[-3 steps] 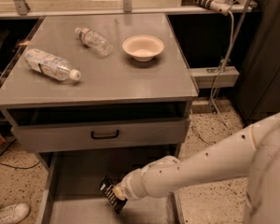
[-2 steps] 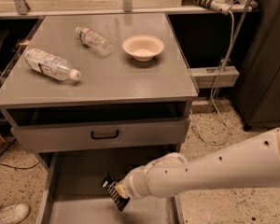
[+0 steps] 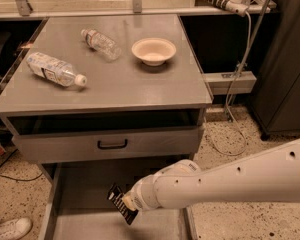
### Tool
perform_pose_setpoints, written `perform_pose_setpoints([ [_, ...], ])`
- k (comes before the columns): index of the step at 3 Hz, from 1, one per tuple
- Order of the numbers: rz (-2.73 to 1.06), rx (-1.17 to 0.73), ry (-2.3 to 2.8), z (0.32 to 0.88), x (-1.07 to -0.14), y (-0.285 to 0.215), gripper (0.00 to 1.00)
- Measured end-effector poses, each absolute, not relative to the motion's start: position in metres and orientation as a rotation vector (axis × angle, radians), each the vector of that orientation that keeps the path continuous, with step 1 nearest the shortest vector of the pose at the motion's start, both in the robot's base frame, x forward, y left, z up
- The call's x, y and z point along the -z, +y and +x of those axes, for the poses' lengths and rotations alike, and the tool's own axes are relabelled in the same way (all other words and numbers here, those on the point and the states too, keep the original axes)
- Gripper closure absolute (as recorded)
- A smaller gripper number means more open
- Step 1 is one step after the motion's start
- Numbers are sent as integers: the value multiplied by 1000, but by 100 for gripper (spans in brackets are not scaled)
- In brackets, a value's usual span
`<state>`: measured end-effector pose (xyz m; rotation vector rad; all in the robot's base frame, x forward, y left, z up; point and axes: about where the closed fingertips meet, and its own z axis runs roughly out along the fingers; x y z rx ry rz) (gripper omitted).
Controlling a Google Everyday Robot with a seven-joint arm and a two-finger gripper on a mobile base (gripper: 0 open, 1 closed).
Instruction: Pick rxbar chocolate from middle drawer and place on counter
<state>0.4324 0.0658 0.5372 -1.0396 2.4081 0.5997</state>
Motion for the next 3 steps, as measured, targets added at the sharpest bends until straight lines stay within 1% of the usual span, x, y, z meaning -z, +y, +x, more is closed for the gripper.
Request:
perform_pose_setpoints([
  [3, -1133, -449, 2381, 427, -648, 66, 100],
])
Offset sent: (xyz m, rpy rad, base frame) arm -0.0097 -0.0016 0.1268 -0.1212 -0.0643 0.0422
